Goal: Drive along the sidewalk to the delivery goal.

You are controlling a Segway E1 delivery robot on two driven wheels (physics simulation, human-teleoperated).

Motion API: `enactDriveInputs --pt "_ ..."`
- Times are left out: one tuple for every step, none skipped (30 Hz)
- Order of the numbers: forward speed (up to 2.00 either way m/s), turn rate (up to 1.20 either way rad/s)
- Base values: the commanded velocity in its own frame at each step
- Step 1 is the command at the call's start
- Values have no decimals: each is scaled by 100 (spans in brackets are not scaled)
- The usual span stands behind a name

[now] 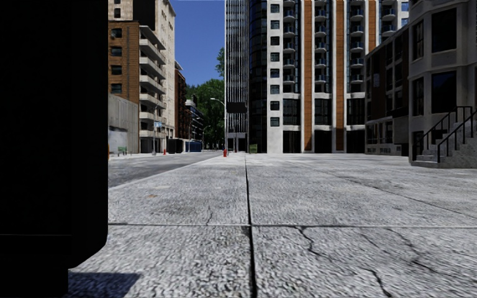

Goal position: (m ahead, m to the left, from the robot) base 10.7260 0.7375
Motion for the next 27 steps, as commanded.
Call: enactDriveInputs --pt "200 0" --pt "200 0" --pt "200 0" --pt "200 0" --pt "200 0" --pt "200 0" --pt "200 0" --pt "200 0" --pt "200 0" --pt "200 0" --pt "200 0" --pt "200 0" --pt "200 0" --pt "200 0" --pt "200 0" --pt "200 0" --pt "200 2" --pt "200 11" --pt "200 11" --pt "200 15" --pt "200 17" --pt "200 17" --pt "200 18" --pt "200 18" --pt "200 19" --pt "200 20" --pt "200 20"
